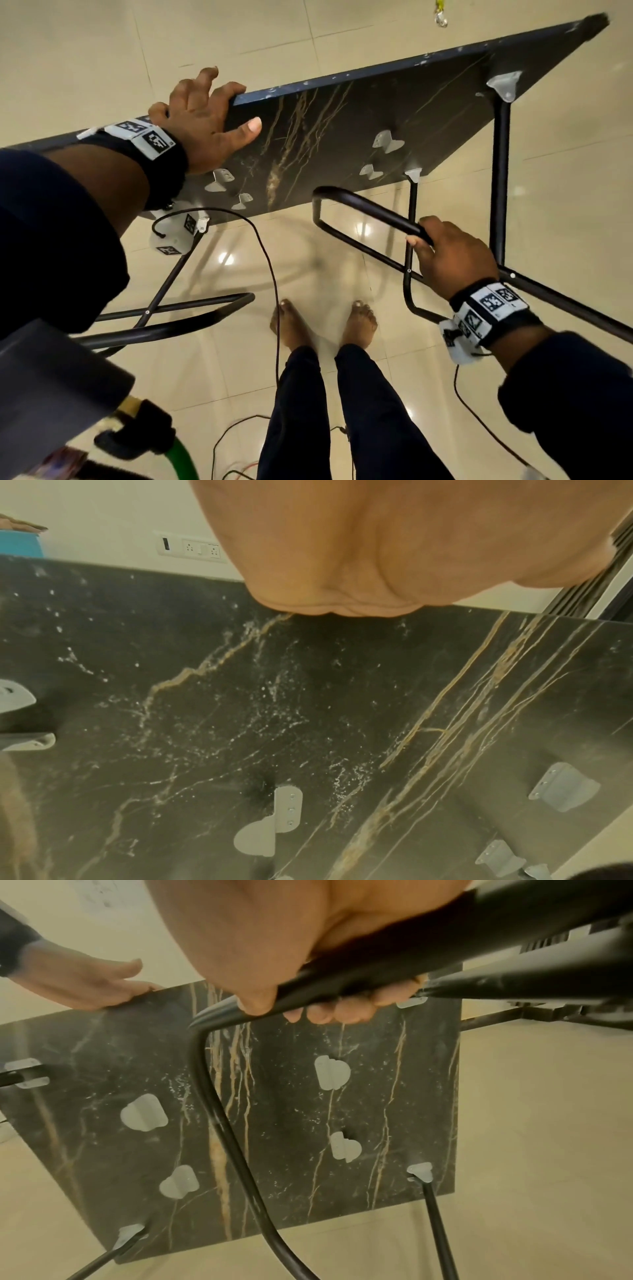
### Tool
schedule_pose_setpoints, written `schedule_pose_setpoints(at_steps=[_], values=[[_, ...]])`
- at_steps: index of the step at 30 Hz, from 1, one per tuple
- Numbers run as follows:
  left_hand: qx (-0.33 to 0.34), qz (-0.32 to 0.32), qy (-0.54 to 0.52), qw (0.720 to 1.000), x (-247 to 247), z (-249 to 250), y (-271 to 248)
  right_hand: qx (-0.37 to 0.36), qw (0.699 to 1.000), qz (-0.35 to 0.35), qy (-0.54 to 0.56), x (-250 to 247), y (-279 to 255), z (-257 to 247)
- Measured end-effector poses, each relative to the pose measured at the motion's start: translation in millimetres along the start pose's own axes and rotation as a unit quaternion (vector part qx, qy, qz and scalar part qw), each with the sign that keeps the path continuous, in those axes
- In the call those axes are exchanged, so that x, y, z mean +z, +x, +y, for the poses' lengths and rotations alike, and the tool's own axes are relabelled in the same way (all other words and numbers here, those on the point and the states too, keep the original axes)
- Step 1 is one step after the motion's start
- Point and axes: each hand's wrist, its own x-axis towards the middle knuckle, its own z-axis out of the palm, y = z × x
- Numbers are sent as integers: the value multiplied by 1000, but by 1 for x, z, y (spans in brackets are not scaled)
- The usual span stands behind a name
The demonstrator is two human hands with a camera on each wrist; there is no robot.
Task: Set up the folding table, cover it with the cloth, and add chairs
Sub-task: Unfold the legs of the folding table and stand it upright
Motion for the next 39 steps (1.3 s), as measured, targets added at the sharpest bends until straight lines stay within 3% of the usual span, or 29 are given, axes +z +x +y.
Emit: schedule_pose_setpoints(at_steps=[5,21,29,39], values=[[-11,1,15,1000,-3,2,5,65,997,38,19,-8,17,28],[-53,-26,42,997,-8,15,-1,169,982,84,16,-25,38,101],[-62,-25,49,997,-7,18,-4,182,980,76,15,-28,47,104],[-65,-37,45,996,-9,20,0,91,992,78,40,-29,51,97]])
